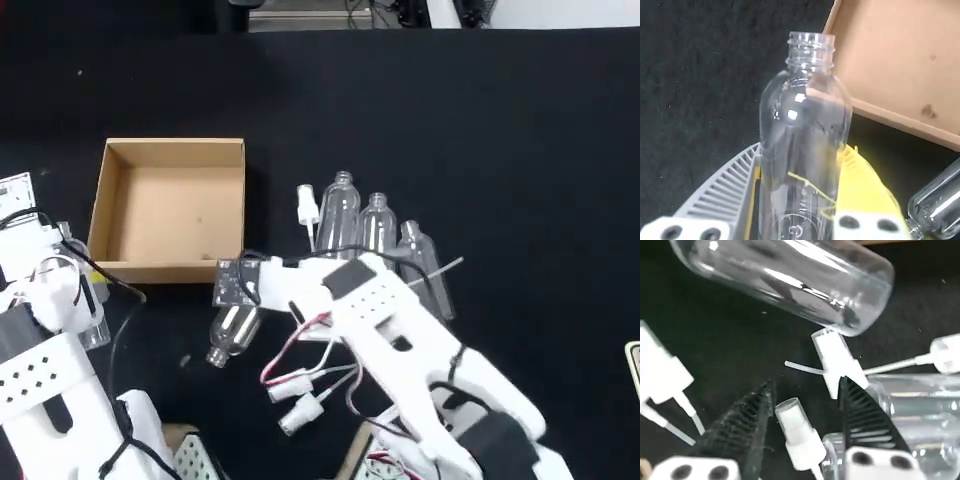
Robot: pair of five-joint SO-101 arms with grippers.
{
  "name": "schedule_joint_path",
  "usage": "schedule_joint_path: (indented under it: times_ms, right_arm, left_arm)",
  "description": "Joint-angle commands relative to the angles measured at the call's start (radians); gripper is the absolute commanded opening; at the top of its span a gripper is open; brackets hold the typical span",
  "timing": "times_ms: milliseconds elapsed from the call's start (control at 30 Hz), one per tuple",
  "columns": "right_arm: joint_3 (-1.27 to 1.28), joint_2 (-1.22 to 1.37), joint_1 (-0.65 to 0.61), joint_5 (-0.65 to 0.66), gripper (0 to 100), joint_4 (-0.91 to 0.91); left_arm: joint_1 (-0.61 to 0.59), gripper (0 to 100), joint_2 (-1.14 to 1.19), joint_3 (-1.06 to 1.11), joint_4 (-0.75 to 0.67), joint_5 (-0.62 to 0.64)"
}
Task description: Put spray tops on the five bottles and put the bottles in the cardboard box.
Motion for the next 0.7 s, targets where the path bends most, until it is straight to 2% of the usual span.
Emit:
schedule_joint_path:
  times_ms: [0,267,367,467,600,667]
  right_arm:
    - [-0.062,0.048,-0.011,0.068,18.7,-0.025]
    - [-0.065,0.116,-0.009,0.077,18.6,-0.144]
    - [-0.068,0.114,-0.009,0.077,11.9,-0.149]
    - [-0.073,0.113,-0.008,0.077,0.5,-0.117]
    - [-0.124,0.084,0.037,0.064,1.0,0.011]
    - [-0.160,0.038,0.080,0.008,1.1,0.077]
  left_arm:
    - [0.010,3,-0.023,-0.015,0.014,0.012]
    - [0.012,3,-0.026,-0.013,0.023,0.012]
    - [0.012,3,-0.026,-0.013,0.023,0.012]
    - [0.012,3,-0.026,-0.013,0.023,0.012]
    - [0.012,3,-0.026,-0.013,0.021,0.012]
    - [0.012,3,-0.026,-0.016,0.021,0.012]
